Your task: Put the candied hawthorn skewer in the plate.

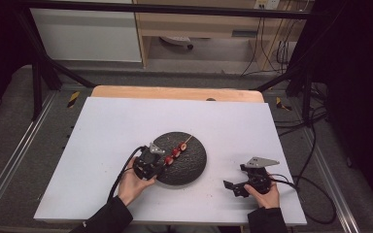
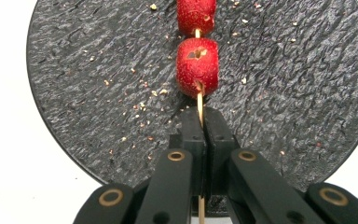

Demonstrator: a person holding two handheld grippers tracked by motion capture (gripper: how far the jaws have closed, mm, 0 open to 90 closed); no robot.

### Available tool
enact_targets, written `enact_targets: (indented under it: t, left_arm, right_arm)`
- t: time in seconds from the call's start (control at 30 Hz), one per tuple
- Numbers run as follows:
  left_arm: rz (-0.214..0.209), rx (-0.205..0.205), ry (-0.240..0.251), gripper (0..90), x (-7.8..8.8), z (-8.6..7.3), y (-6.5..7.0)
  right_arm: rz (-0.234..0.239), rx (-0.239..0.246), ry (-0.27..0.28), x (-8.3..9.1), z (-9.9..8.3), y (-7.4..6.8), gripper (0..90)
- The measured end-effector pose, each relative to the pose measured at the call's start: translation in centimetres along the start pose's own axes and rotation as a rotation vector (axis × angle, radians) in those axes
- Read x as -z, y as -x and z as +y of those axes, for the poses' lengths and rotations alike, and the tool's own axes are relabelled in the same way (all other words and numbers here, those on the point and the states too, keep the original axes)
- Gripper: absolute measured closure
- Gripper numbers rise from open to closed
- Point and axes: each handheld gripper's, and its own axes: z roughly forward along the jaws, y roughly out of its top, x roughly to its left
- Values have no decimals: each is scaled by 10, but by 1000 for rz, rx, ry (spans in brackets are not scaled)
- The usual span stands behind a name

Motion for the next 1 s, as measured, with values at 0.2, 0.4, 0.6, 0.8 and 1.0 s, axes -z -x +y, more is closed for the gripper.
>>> enact_targets:
  t: [0.2,0.4,0.6,0.8,1.0]
  left_arm:
    - [-1,-22,1,875,2,-1,-1]
    - [-16,-39,34,797,12,-3,-6]
    - [-24,-39,71,596,29,-8,-18]
    - [-29,-45,104,407,42,-18,-31]
    - [-35,-41,124,224,53,-33,-47]
  right_arm:
    - [0,-1,-1,0,0,0,7]
    - [4,-4,-2,0,0,0,7]
    - [1,-12,0,0,1,0,6]
    - [4,-14,9,2,1,1,6]
    - [4,-16,12,2,1,1,6]
